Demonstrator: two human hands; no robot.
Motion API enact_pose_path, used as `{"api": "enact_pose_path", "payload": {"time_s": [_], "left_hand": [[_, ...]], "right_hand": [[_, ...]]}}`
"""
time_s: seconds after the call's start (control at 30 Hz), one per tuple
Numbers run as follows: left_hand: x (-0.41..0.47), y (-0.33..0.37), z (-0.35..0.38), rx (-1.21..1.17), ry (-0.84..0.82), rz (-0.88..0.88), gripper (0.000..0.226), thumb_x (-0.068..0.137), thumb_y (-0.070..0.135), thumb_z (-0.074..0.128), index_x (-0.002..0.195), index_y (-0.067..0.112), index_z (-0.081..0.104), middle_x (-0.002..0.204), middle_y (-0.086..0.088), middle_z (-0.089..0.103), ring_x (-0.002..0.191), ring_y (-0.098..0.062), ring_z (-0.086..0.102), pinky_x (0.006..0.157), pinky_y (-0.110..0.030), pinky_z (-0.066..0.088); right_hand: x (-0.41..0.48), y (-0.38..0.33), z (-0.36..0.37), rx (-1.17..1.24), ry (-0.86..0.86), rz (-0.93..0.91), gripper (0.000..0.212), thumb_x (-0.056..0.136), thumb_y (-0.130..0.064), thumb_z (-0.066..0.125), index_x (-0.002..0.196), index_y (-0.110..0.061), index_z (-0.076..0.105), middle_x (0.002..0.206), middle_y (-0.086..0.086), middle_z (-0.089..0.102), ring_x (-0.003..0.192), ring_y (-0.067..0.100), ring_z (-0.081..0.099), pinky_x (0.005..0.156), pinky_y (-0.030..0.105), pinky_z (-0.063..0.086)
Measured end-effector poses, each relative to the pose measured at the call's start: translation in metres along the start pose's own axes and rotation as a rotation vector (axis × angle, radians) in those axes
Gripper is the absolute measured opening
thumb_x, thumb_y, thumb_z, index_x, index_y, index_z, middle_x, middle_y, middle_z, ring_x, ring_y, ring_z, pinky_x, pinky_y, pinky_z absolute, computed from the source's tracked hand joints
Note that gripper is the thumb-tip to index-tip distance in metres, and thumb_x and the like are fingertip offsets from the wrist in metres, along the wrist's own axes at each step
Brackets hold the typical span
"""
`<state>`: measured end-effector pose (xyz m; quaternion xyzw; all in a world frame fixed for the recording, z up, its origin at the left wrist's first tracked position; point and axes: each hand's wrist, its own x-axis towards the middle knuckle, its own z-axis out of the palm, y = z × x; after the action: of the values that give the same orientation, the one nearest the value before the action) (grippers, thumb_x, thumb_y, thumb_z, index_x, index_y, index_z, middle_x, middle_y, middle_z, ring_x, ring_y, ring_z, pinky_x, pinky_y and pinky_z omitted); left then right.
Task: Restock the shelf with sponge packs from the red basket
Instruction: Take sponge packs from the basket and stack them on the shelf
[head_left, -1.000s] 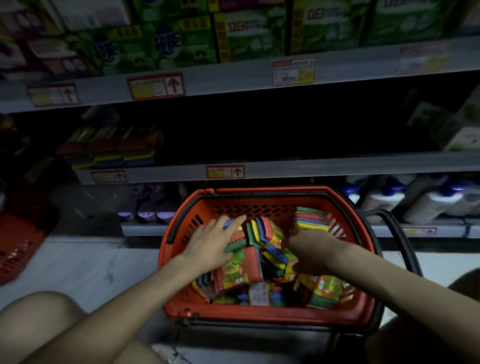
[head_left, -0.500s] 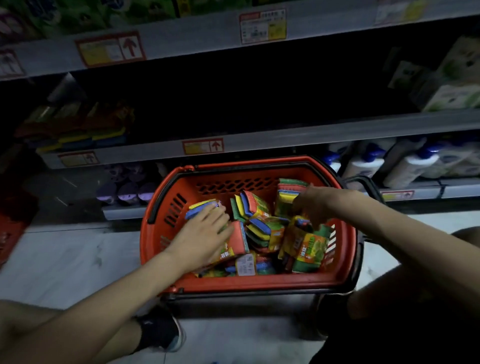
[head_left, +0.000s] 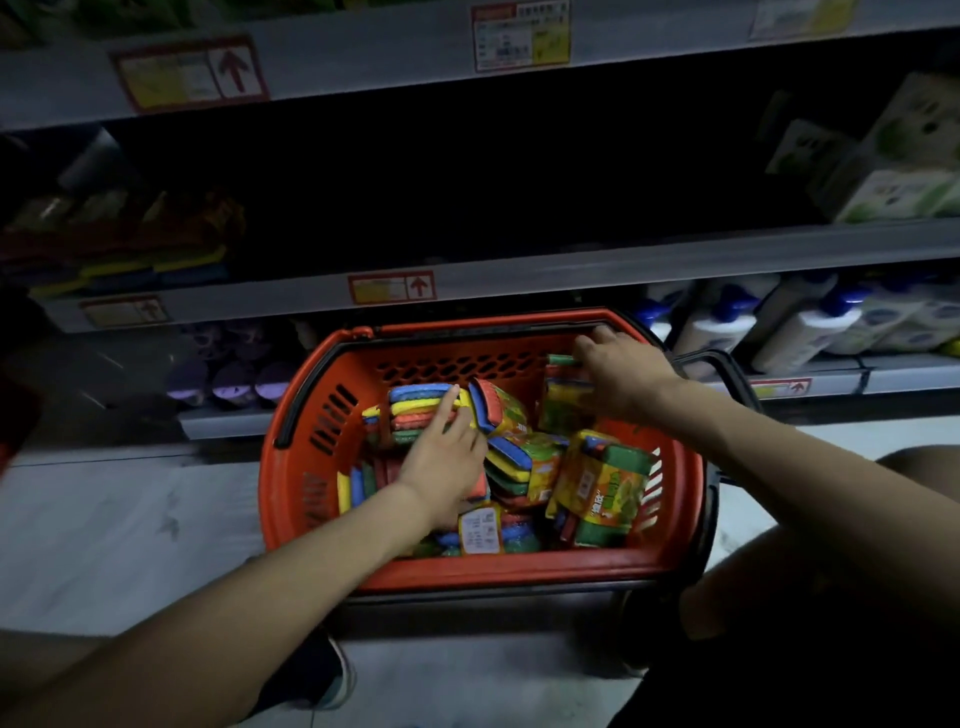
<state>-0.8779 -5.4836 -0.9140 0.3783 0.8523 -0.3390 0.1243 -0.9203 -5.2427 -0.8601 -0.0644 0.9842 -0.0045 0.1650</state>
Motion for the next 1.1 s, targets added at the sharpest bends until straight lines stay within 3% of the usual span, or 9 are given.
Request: {"api": "enact_pose_path", "payload": {"time_s": [0.17,0.37,0.5,0.6,0.7,0.83,0.97,1.03,1.1], "left_hand": [[-0.023,-0.026,0.0,-0.432,0.134,-0.065,0.108,0.077,0.078,0.06,0.159,0.016,0.027,0.145,-0.005,0.046,0.147,-0.028,0.028,0.127,-0.052,-0.007],[-0.063,-0.06,0.006,-0.878,0.248,-0.153,0.115,0.066,0.08,0.07,0.16,0.031,0.025,0.158,0.006,0.037,0.148,-0.015,0.027,0.123,-0.03,0.016],[-0.088,-0.068,0.015,-0.989,0.325,-0.177,0.114,0.064,0.08,0.073,0.158,0.038,0.024,0.15,0.017,0.038,0.139,-0.006,0.035,0.118,-0.027,0.027],[-0.103,-0.066,0.026,-1.291,0.356,-0.231,0.108,0.063,0.067,0.085,0.154,0.047,0.03,0.143,0.026,0.041,0.129,0.008,0.044,0.11,-0.022,0.041],[-0.105,-0.057,0.04,-1.553,0.375,-0.316,0.101,0.06,0.058,0.091,0.147,0.052,0.039,0.141,0.028,0.047,0.124,0.011,0.051,0.103,-0.016,0.046],[-0.099,-0.048,0.053,-1.793,0.293,-0.389,0.102,0.057,0.062,0.092,0.145,0.052,0.042,0.14,0.017,0.058,0.121,-0.003,0.063,0.105,-0.034,0.052],[-0.098,-0.043,0.054,-1.903,0.238,-0.461,0.086,0.073,0.032,0.091,0.145,0.039,0.045,0.121,0.015,0.068,0.104,0.006,0.068,0.091,-0.015,0.053],[-0.095,-0.041,0.058,-1.913,0.209,-0.509,0.086,0.071,0.036,0.092,0.143,0.043,0.044,0.127,0.012,0.067,0.113,-0.001,0.066,0.102,-0.026,0.052],[-0.093,-0.04,0.059,-1.918,0.185,-0.548,0.093,0.062,0.052,0.093,0.141,0.047,0.044,0.139,0.01,0.06,0.125,-0.009,0.06,0.11,-0.039,0.048]], "right_hand": [[0.015,-0.005,0.012,0.05,-0.14,-0.01,0.078,0.086,-0.031,0.076,0.151,-0.016,0.036,0.136,0.013,0.043,0.128,0.036,0.049,0.098,0.044,0.051],[0.024,-0.005,0.024,0.083,-0.175,0.043,0.102,0.076,-0.047,0.084,0.154,-0.009,0.03,0.139,0.017,0.048,0.128,0.037,0.05,0.106,0.04,0.044],[0.022,-0.003,0.029,0.105,-0.154,0.046,0.083,0.078,-0.05,0.082,0.146,-0.018,0.046,0.135,0.015,0.043,0.126,0.034,0.046,0.106,0.042,0.044],[0.02,-0.001,0.032,0.105,-0.167,0.043,0.076,0.083,-0.049,0.078,0.146,-0.019,0.047,0.135,0.015,0.046,0.126,0.035,0.049,0.107,0.042,0.045],[0.016,-0.007,0.032,0.078,-0.135,0.025,0.072,0.087,-0.049,0.074,0.145,-0.018,0.046,0.136,0.014,0.05,0.127,0.035,0.049,0.107,0.044,0.045],[0.009,-0.03,0.034,-0.03,-0.066,-0.047,0.063,0.092,-0.036,0.069,0.147,-0.019,0.044,0.138,0.011,0.047,0.127,0.032,0.046,0.106,0.045,0.042],[0.009,-0.054,0.031,-0.01,0.026,-0.144,0.056,0.095,-0.042,0.058,0.145,-0.02,0.049,0.139,0.008,0.05,0.128,0.03,0.045,0.107,0.043,0.04],[0.012,-0.066,0.03,0.009,0.028,-0.165,0.053,0.098,-0.049,0.054,0.141,-0.019,0.052,0.133,0.008,0.056,0.126,0.03,0.05,0.105,0.043,0.041],[0.013,-0.079,0.029,-0.013,-0.015,-0.143,0.049,0.1,-0.057,0.048,0.118,-0.014,0.062,0.112,0.01,0.066,0.112,0.031,0.059,0.097,0.041,0.044]]}}
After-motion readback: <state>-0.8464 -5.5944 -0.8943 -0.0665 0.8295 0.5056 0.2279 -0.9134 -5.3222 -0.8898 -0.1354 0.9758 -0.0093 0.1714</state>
